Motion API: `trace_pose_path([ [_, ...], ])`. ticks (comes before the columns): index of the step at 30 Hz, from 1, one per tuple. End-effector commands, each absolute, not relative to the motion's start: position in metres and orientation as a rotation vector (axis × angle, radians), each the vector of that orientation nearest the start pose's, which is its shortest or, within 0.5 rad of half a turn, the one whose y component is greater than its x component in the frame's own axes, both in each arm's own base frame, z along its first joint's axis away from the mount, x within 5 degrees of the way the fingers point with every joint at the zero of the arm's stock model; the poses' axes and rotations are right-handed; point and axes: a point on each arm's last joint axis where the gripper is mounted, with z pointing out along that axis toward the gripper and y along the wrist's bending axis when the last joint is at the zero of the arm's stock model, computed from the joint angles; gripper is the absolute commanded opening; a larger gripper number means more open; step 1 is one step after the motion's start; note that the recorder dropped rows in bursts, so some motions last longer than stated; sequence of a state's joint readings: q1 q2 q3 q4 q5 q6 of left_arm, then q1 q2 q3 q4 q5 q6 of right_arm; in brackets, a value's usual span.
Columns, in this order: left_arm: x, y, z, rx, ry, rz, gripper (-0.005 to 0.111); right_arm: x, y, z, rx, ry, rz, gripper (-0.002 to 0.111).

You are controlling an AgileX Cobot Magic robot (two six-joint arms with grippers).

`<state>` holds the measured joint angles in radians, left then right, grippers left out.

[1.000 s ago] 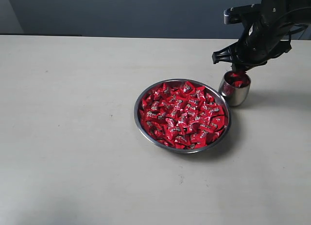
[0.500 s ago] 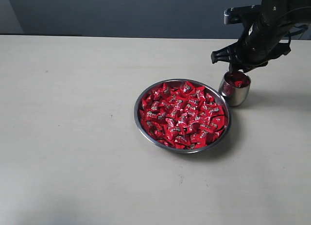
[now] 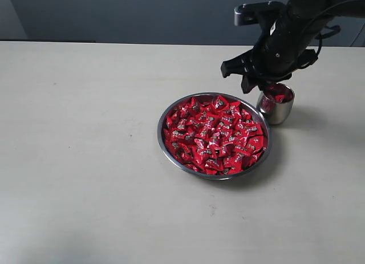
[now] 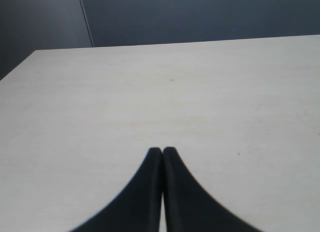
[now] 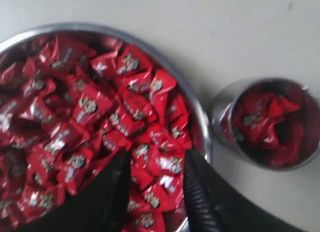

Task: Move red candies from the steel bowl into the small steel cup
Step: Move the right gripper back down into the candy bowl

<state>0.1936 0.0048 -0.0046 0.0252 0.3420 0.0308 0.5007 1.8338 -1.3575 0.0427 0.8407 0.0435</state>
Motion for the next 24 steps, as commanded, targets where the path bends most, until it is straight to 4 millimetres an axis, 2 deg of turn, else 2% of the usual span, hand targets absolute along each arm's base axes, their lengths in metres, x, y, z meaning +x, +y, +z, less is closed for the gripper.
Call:
trace_pose_path([
  [1,0.053,0.011,0.183,-0.126,1.817,0.179,0.000,0.318,0.191,0.226,-0.683,2.847,0.171,0.035],
  [6,0.053,0.011,0.183,-0.126,1.817,0.179,0.000,0.310,0.190,0.225,-0.692,2.932,0.179,0.035],
  [12,0.053,0.011,0.183,-0.126,1.817,0.179,0.000,0.302,0.185,0.219,-0.747,2.917,0.167,0.035],
  [17,0.053,0.011,0.183,-0.126,1.817,0.179,0.000,0.276,0.174,0.210,-0.615,2.799,0.300,0.035],
  [21,0.053,0.011,0.183,-0.126,1.817,0.179,0.000,0.254,0.165,0.200,-0.525,2.811,0.374,0.035],
  [24,0.053,0.011,0.183,-0.126,1.817,0.179,0.000,0.248,0.162,0.190,-0.499,2.820,0.376,0.035],
])
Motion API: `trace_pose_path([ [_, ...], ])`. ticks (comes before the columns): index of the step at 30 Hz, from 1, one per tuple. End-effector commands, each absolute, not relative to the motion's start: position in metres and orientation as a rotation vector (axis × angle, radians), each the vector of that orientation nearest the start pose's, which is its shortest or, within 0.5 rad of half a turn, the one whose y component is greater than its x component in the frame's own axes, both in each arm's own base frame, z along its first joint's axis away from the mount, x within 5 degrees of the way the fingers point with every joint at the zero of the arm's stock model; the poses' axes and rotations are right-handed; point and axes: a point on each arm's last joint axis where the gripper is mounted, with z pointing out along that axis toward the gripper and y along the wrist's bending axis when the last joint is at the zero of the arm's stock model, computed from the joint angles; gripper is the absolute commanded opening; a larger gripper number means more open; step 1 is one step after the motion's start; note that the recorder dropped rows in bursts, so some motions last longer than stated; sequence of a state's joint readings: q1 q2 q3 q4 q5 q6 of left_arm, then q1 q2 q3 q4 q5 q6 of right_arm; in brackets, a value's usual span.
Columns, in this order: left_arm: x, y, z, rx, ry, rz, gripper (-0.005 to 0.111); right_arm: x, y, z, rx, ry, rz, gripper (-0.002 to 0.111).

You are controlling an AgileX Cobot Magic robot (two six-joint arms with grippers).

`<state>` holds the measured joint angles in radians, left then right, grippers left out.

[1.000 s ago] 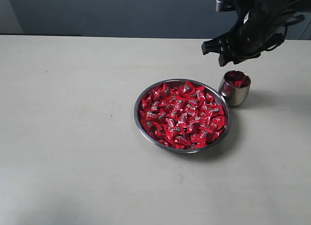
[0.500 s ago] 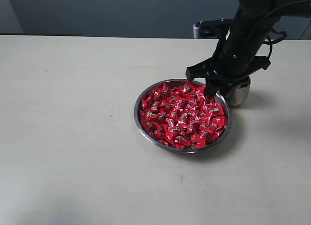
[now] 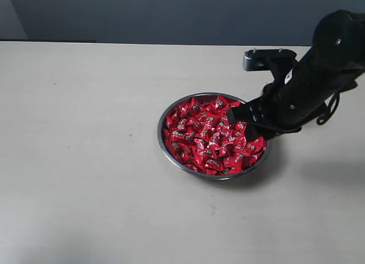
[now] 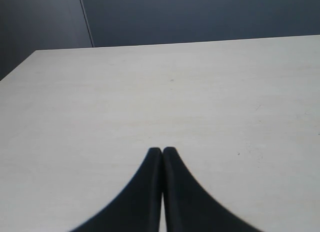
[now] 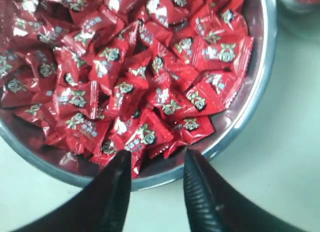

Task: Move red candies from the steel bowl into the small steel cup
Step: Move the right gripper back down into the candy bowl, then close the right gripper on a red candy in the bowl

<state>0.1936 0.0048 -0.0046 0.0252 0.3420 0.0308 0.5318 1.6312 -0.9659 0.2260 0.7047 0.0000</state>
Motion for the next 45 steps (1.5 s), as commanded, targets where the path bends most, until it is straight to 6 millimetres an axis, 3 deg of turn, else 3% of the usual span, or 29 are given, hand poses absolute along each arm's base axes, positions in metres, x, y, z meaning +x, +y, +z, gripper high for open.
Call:
trace_pose_path([
  [1,0.053,0.011,0.183,-0.126,1.817,0.179,0.000,0.248,0.163,0.188,-0.468,2.816,0.400,0.035],
  [16,0.053,0.011,0.183,-0.126,1.817,0.179,0.000,0.260,0.181,0.170,-0.228,2.871,0.597,0.035],
  [25,0.053,0.011,0.183,-0.126,1.817,0.179,0.000,0.265,0.184,0.172,-0.124,2.817,0.649,0.035],
  [32,0.053,0.011,0.183,-0.126,1.817,0.179,0.000,0.258,0.192,0.175,0.202,2.899,0.842,0.035],
  [42,0.053,0.011,0.183,-0.126,1.817,0.179,0.000,0.257,0.194,0.177,0.261,2.907,0.902,0.035],
  [45,0.053,0.011,0.183,-0.126,1.817,0.179,0.000,0.257,0.194,0.176,0.354,2.917,0.900,0.035],
])
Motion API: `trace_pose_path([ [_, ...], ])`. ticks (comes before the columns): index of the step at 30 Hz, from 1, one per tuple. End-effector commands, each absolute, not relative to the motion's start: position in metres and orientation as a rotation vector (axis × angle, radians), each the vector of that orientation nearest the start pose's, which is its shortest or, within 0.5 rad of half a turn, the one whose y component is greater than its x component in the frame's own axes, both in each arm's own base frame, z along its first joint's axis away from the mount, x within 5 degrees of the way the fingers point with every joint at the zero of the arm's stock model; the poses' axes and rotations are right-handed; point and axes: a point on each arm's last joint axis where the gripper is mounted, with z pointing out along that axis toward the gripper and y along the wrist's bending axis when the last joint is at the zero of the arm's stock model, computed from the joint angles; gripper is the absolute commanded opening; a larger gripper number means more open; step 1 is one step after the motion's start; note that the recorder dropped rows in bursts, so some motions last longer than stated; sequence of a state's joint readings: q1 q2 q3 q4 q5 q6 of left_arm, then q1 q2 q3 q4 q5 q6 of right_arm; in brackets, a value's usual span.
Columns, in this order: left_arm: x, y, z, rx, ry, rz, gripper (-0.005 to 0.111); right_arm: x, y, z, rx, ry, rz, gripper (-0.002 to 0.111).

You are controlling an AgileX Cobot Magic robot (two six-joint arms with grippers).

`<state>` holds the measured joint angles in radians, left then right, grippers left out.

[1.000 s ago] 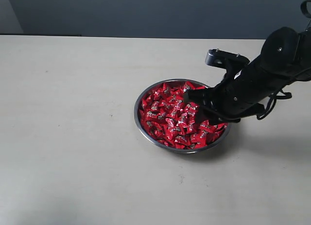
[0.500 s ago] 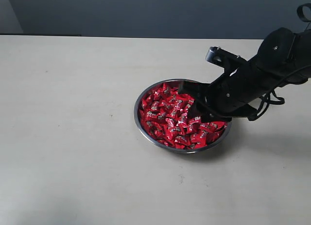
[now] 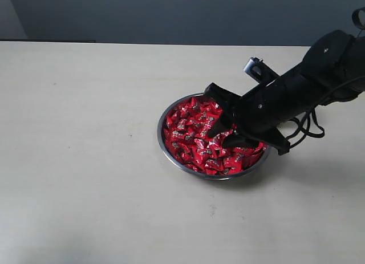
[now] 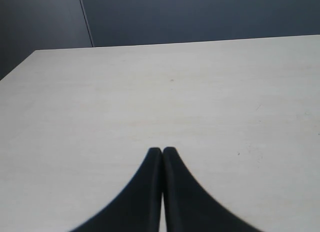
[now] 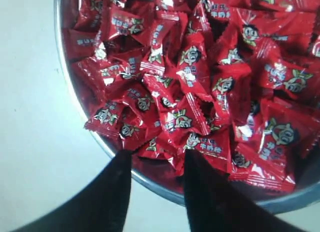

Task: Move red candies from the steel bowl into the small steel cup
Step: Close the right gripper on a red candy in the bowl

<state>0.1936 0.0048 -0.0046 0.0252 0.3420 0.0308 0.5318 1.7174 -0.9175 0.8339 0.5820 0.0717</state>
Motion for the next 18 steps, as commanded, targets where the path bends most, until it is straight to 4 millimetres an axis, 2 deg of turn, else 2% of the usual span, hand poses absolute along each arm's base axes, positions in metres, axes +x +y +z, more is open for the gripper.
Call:
trace_pose_path([
  [1,0.053,0.011,0.183,-0.126,1.817,0.179,0.000,0.257,0.192,0.176,0.403,2.926,0.880,0.035],
  [7,0.053,0.011,0.183,-0.126,1.817,0.179,0.000,0.254,0.183,0.170,0.538,2.985,0.687,0.035],
  [13,0.053,0.011,0.183,-0.126,1.817,0.179,0.000,0.260,0.197,0.187,0.540,2.976,0.581,0.035],
  [18,0.053,0.011,0.183,-0.126,1.817,0.179,0.000,0.267,0.206,0.202,0.560,3.004,0.235,0.035],
])
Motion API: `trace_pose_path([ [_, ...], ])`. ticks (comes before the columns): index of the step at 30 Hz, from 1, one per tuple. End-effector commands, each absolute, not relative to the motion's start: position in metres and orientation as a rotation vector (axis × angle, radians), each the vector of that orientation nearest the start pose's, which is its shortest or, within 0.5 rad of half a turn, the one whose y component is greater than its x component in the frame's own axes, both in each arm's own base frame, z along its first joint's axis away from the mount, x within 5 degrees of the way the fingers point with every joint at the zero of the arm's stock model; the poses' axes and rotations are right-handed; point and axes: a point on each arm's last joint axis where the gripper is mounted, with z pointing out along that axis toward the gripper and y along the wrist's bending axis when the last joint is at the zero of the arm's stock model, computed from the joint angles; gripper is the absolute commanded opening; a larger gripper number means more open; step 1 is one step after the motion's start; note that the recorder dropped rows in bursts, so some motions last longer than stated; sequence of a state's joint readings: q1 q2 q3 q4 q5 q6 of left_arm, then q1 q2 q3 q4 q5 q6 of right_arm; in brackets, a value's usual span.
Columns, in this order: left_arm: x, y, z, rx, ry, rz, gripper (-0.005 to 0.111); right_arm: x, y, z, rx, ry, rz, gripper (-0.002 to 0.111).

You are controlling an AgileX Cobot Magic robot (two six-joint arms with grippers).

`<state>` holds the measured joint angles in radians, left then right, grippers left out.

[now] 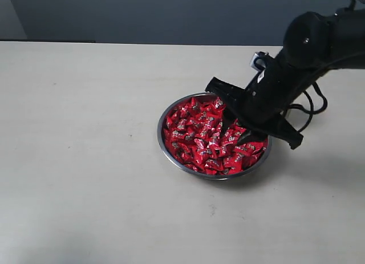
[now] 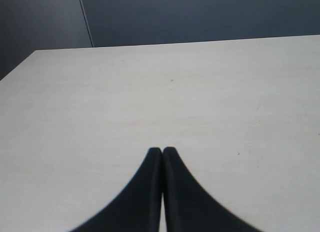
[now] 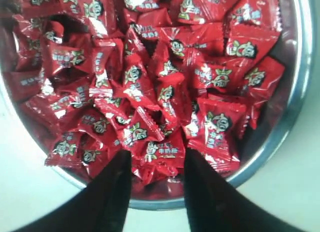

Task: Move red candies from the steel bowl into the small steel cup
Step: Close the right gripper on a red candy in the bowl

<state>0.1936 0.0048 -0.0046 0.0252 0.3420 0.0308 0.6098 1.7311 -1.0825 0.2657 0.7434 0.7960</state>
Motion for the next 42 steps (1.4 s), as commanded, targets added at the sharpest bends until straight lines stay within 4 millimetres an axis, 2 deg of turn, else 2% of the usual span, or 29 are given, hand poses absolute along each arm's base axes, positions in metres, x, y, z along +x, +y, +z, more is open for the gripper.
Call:
trace_pose_path([
  [1,0.053,0.011,0.183,-0.126,1.817,0.179,0.000,0.268,0.207,0.203,0.563,3.010,0.182,0.035],
  [6,0.053,0.011,0.183,-0.126,1.817,0.179,0.000,0.270,0.212,0.196,0.598,3.030,0.155,0.035],
  [13,0.053,0.011,0.183,-0.126,1.817,0.179,0.000,0.275,0.215,0.166,0.605,3.081,0.060,0.035],
  [17,0.053,0.011,0.183,-0.126,1.817,0.179,0.000,0.278,0.217,0.159,0.605,3.077,0.067,0.035],
  [22,0.053,0.011,0.183,-0.126,1.817,0.179,0.000,0.279,0.218,0.159,0.586,3.065,0.086,0.035],
  [28,0.053,0.011,0.183,-0.126,1.817,0.179,0.000,0.274,0.215,0.159,0.581,3.110,0.010,0.035],
  [42,0.053,0.011,0.183,-0.126,1.817,0.179,0.000,0.285,0.223,0.160,0.563,3.004,0.180,0.035],
])
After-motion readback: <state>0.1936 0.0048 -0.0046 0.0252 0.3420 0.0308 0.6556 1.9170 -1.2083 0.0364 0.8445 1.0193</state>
